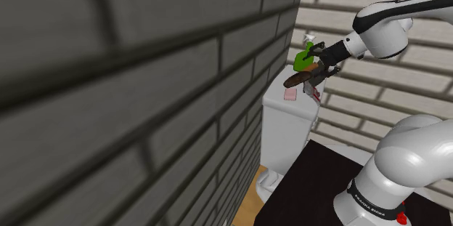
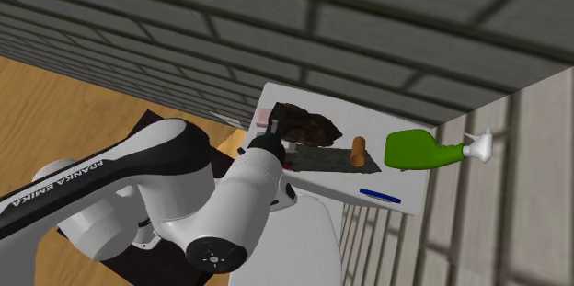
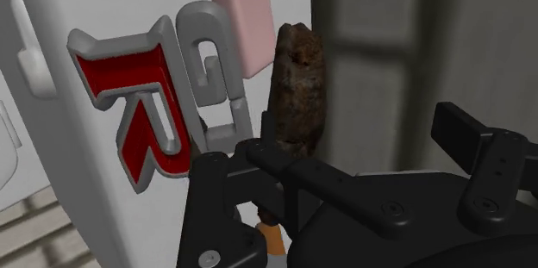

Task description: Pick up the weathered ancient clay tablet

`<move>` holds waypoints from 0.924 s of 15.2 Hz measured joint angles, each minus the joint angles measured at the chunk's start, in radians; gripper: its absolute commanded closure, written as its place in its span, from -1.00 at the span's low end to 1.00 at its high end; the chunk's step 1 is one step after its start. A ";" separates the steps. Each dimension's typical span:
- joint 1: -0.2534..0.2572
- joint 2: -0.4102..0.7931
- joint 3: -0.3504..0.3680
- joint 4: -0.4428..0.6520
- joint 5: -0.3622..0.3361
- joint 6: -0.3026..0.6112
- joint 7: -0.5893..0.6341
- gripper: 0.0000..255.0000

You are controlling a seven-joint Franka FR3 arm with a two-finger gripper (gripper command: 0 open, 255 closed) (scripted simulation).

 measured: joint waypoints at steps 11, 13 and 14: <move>0.062 0.038 -0.076 -0.053 0.062 0.098 -0.089 1.00; 0.062 0.038 -0.076 -0.053 0.063 0.099 -0.089 1.00; 0.062 0.038 -0.076 -0.053 0.063 0.099 -0.089 1.00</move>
